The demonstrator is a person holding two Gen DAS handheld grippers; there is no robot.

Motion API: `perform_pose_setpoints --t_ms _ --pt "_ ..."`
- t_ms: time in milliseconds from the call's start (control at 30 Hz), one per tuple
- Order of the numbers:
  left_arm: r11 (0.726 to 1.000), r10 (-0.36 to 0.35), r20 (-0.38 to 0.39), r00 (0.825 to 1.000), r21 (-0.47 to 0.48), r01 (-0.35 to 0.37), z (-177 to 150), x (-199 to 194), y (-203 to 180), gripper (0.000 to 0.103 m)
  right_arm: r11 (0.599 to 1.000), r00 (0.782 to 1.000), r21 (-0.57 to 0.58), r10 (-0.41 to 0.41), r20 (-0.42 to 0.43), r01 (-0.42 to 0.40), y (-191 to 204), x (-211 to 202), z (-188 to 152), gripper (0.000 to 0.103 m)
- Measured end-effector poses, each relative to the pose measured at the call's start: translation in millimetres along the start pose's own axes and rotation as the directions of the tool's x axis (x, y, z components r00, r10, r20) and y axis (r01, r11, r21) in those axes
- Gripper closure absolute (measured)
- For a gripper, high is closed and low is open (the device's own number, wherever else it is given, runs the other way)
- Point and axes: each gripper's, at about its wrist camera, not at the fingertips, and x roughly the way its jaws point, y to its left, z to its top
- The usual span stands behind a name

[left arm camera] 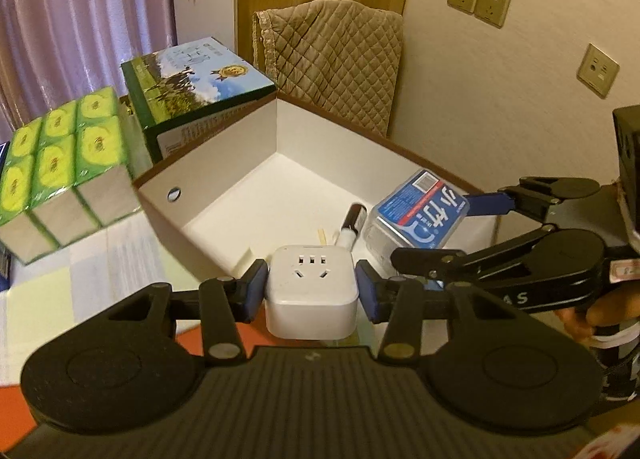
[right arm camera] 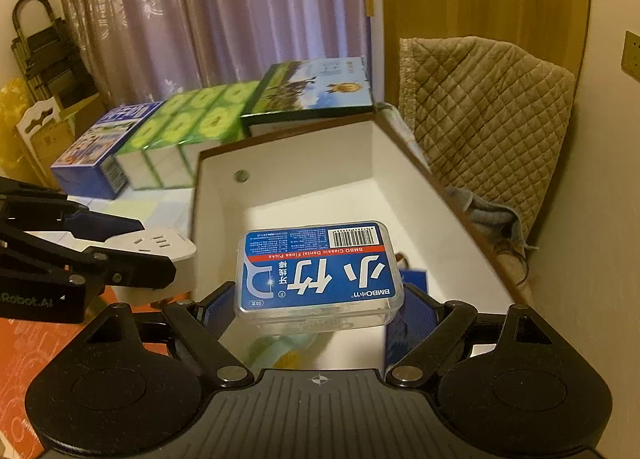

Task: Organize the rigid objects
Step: 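Carry the power strip and toothpick box over the brown box, then open both grippers to drop the power strip and toothpick box inside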

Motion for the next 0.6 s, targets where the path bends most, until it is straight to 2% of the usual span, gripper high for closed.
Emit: perform_pose_setpoints --t_ms 267,600 --pt "1.0 0.026 -0.018 0.999 0.003 -0.026 30 41 6 0.06 1.0 0.999 0.007 0.003 -0.042 -0.003 -27 39 16 0.02" --pt "0.998 0.06 -0.055 0.997 -0.015 -0.061 46 84 27 0.06 1.0 0.996 0.007 0.017 -0.084 -0.016 -42 79 33 0.02"
